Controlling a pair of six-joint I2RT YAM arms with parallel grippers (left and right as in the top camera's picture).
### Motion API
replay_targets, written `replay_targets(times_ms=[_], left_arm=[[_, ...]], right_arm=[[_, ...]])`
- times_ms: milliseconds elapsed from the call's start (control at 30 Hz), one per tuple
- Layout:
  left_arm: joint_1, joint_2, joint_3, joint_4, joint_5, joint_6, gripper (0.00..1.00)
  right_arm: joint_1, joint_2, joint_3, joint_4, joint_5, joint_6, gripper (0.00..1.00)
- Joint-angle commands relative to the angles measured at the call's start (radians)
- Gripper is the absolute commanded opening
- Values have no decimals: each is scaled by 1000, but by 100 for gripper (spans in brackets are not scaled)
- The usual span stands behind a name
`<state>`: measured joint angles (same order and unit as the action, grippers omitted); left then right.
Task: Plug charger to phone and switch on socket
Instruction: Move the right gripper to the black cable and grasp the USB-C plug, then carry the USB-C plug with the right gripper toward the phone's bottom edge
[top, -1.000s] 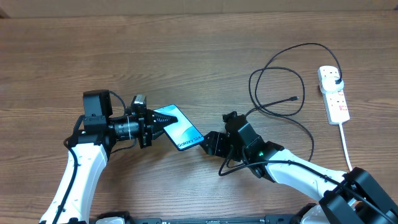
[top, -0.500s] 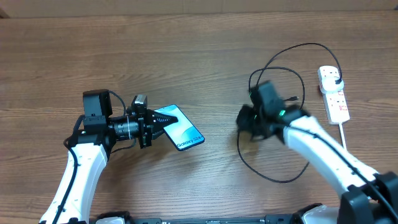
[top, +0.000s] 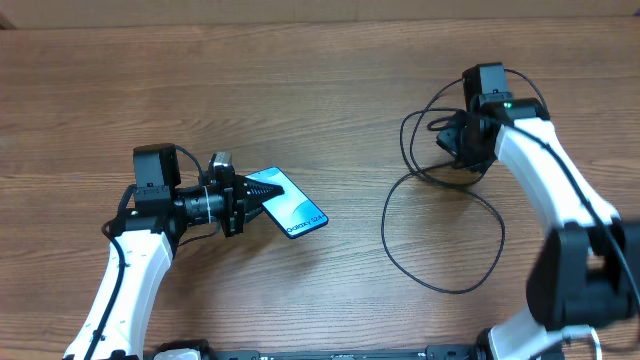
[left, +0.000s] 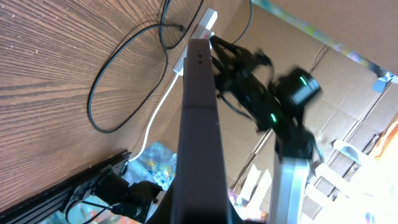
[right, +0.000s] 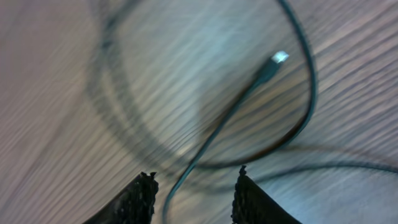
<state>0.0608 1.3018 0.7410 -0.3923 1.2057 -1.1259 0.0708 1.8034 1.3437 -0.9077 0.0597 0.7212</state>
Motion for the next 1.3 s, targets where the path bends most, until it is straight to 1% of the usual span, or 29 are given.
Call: replay_targets(times_ms=[0,200,433,500,533,633,700,767,933,1100,1233,1267], left_arm=[[4,-21,27,4,24,-3,4],[4,-21,28,4,25,-3,4],[4,-21,27,4,21,-3,4],[4,-21,27,4,21,-3,4],[4,-21,28,5,22,-3,4],[4,-21,27,4,22,-3,4],[4,-21,27,4,23,-3,4],[4,-21,27,4,25,-3,4],[4,-21,28,4,26,-3,4],[4,-21,27,5,25,-2,4],[4,-21,27,4,25,5,4],[4,-21,27,5,25,5,4]], right_arm=[[-31,90,39,12,-1,48,44],[-39,187,42,66,-18,125,45],[-37,271,42,78,-16,188,44],[-37,293,42,76,-16,194,38],[-37,303,42,76,-16,196,33],[-37,314,42,76,-16,200,11],[-37,314,42,84,-16,199,4],[-37,313,43,96,-17,186,4],[-37,289,90,67,-59,48,4],[-37,164,143,-22,-95,-27,4],[-37,6,143,-39,-274,-167,4],[-37,-47,143,-50,-344,-215,4]])
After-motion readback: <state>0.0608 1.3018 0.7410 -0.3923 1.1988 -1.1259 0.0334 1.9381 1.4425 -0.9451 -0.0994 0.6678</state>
